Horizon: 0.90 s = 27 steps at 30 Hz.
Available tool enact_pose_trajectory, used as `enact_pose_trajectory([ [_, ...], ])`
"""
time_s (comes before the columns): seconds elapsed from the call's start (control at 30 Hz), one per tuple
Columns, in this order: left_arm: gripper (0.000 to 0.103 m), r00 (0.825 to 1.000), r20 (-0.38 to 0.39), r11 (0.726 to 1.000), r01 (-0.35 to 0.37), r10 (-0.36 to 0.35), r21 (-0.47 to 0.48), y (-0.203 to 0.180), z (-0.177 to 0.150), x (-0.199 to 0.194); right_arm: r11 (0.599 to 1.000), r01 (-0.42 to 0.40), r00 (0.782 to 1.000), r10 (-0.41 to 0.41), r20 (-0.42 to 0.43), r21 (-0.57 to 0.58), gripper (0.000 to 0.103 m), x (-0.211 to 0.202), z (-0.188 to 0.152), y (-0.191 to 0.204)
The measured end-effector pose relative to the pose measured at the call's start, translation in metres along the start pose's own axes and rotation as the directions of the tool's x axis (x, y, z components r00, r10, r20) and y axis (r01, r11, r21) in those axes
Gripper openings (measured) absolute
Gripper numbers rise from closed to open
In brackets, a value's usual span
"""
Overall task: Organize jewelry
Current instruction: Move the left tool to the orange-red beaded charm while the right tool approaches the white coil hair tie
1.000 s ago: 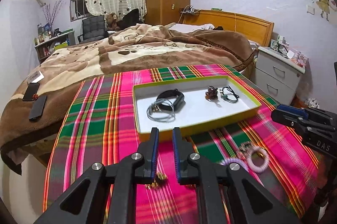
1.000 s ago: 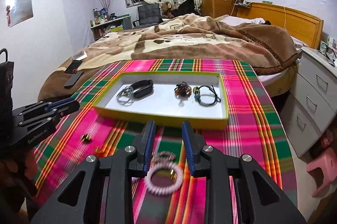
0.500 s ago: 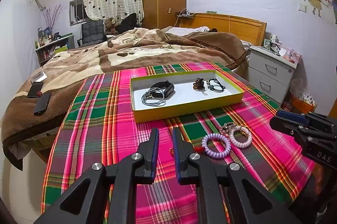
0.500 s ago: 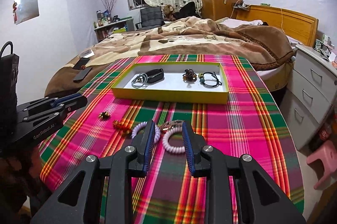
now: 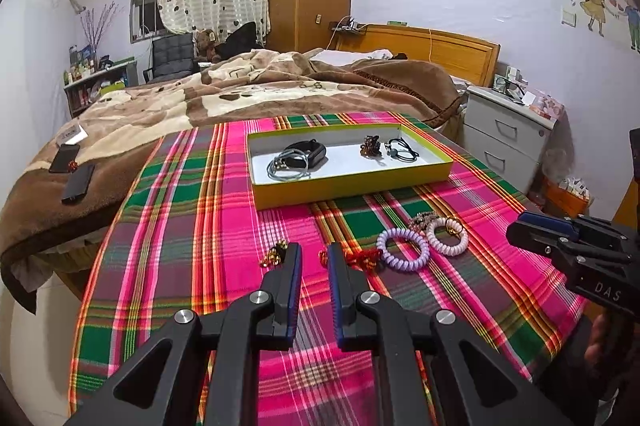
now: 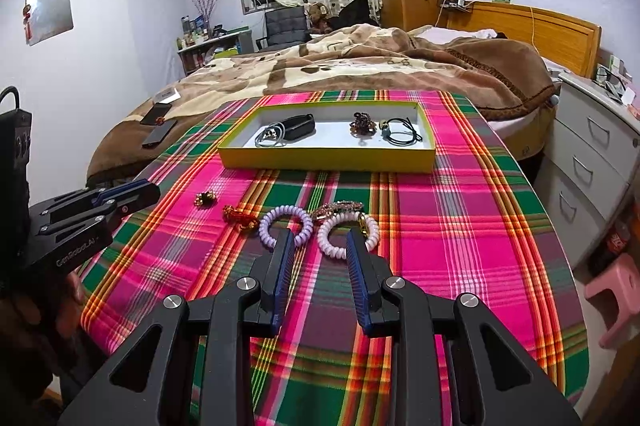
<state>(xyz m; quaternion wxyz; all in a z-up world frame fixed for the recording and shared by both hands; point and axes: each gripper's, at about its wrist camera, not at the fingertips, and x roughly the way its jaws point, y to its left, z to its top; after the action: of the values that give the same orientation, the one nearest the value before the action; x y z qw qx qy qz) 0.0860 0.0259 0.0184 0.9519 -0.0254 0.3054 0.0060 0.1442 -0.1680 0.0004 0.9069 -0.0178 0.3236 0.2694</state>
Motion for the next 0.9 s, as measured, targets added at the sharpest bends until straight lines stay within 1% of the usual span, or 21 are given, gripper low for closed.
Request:
enact_pose_trajectory([
  [0.3,0.012,0.999,-0.038,1.000,0.011,-0.011,0.010,0.000,-0.008,0.010,1.000,-0.013,0.999,0.013,-0.050,0.000,0.028,0.011,-0.007,-0.002],
  [0.53,0.012,0.997,-0.073,1.000,0.019,-0.019,0.001,0.001,-0.007,0.024,1.000,-0.004,0.998,0.005,-0.067,0.022,0.028,0.019,-0.006,-0.009],
  [0.9,0.012,0.995,-0.096,1.000,0.027,-0.027,0.005,0.000,-0.003,0.035,1.000,0.006,0.997,-0.004,-0.081,0.024,0.028,0.029,-0.003,-0.012],
])
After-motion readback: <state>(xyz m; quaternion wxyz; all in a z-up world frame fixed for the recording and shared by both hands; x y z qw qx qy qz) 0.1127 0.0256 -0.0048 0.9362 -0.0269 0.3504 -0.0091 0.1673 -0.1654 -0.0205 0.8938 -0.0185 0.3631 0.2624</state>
